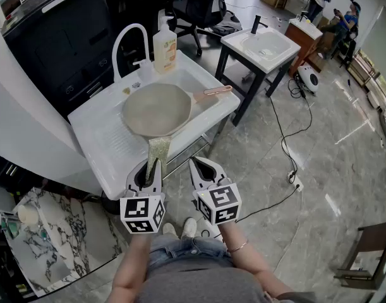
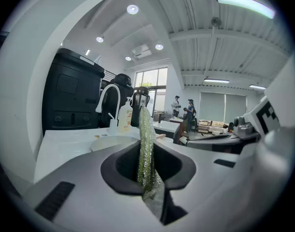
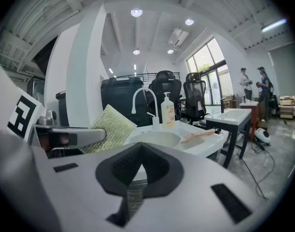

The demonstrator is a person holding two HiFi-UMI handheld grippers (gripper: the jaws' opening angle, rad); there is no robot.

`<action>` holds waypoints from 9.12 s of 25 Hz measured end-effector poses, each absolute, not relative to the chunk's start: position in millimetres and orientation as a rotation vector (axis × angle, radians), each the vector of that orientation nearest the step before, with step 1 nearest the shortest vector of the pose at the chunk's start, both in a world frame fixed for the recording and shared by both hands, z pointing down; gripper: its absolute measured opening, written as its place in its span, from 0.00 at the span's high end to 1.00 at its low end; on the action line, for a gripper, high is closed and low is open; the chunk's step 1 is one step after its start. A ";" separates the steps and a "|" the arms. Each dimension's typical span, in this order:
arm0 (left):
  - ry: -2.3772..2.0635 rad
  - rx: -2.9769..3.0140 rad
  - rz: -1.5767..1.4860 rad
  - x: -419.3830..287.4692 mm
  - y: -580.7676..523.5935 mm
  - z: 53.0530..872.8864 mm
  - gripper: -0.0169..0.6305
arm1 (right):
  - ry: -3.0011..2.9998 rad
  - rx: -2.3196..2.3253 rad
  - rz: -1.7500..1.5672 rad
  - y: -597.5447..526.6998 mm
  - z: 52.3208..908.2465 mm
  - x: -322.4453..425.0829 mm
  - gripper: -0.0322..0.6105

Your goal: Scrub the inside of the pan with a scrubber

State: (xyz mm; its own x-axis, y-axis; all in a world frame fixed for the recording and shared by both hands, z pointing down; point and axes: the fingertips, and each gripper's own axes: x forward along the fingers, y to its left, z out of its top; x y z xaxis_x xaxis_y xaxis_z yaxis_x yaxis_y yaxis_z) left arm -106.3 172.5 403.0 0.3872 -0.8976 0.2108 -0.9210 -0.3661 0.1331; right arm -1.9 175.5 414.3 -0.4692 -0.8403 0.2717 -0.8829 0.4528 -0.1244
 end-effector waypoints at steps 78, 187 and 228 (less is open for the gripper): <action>-0.740 2.439 0.433 -14.9 -125.0 538.7 0.88 | -2.315 1.783 0.560 -126.1 455.0 98.6 0.93; 0.382 2.022 2.884 -202.8 -94.4 595.3 0.88 | -2.410 1.701 0.540 -113.0 423.6 66.4 0.93; 0.482 1.954 1.127 -22.2 -0.8 551.8 0.88 | -2.398 1.703 0.540 -112.6 417.2 91.8 0.93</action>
